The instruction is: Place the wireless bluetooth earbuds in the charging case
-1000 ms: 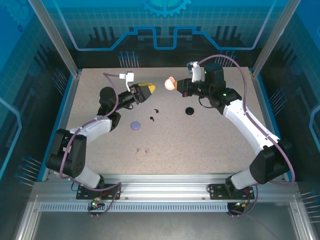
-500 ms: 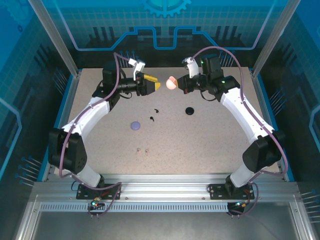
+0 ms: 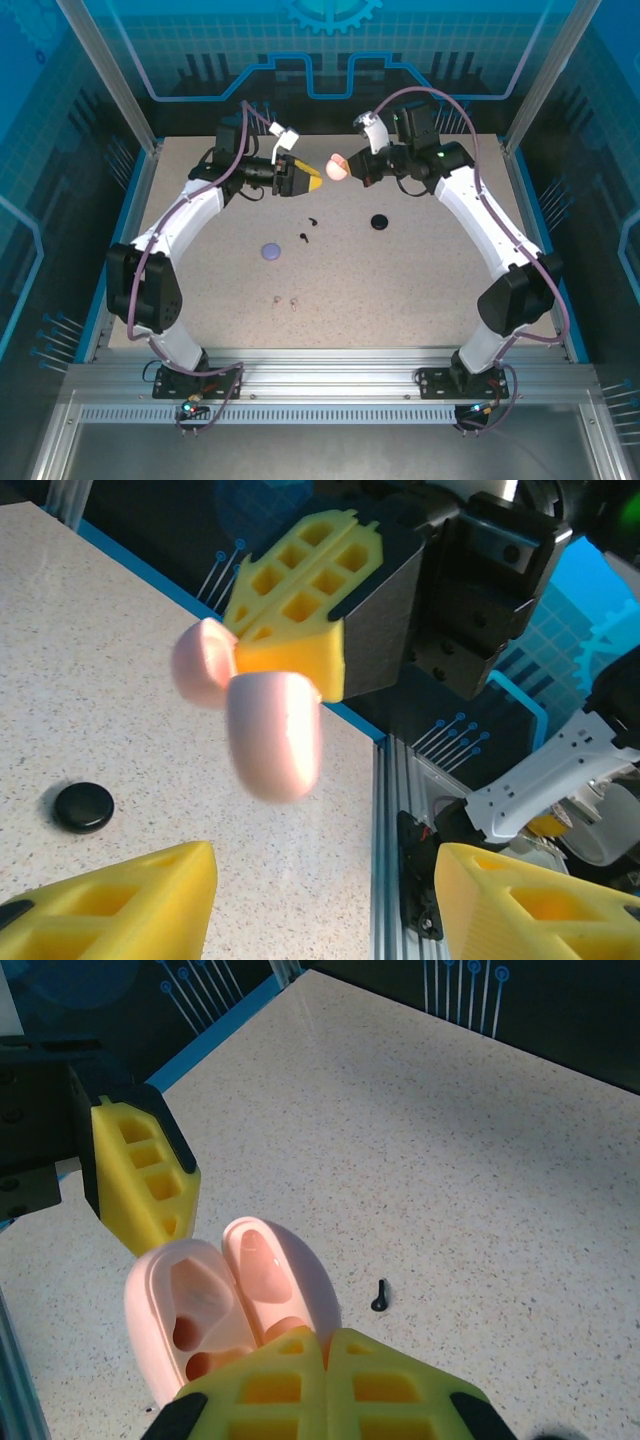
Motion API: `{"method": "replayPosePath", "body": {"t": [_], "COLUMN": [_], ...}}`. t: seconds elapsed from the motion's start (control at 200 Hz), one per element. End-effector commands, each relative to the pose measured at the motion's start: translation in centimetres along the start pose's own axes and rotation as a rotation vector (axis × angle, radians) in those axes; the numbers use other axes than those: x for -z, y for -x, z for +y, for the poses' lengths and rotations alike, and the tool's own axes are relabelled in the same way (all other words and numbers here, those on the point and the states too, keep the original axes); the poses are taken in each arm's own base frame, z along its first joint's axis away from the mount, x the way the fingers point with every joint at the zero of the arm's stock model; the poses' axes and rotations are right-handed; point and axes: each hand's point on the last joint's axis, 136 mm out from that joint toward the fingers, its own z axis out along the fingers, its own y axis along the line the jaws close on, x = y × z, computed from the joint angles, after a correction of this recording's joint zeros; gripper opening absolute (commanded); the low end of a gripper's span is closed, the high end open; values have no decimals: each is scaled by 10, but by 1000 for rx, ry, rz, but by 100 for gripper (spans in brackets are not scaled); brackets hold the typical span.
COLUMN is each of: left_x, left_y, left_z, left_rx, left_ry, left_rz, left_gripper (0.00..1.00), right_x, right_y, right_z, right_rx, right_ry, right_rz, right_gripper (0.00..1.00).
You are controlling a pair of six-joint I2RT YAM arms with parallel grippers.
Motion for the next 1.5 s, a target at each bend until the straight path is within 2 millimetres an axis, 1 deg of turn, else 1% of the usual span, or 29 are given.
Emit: {"method": "replayPosePath", "body": {"t": [0.0,0.305,0.475,0.59,0.695,0.935,1.091,1.206,1.266,1.376,1.496], "left_x": [2,-3,-4,-4,-5,-8,-9,-10,-10,-11,-13], "left_y": [2,-1,3,4,4,-1,-1,-1,-1,-1,-2], "left_z": [-7,7,9,9,9,10,9,10,10,9,7], "left_rx": [-5,17,13,14,20,35,34,34,33,31,29], "left_ry": [-60,-52,-54,-59,-68,-82,-87,-88,-88,-91,-99], "left_rz": [15,30,28,29,31,42,44,45,45,46,49], "left_gripper": [61,59,58,56,50,44,37,28,27,21,9], "right_x": [-4,-14,-20,-22,-23,-24,-23,-23,-23,-22,-22], "right_y": [0,1,0,-1,-1,-1,1,2,2,3,7], "right_z": [14,24,28,27,26,29,30,31,32,33,33], "right_rx": [31,51,61,62,62,59,60,61,63,63,56], "right_ry": [37,62,71,68,66,78,84,87,89,88,86], "right_rz": [28,48,64,71,72,69,64,63,63,60,49], "right_gripper": [0,0,0,0,0,0,0,0,0,0,0]}}
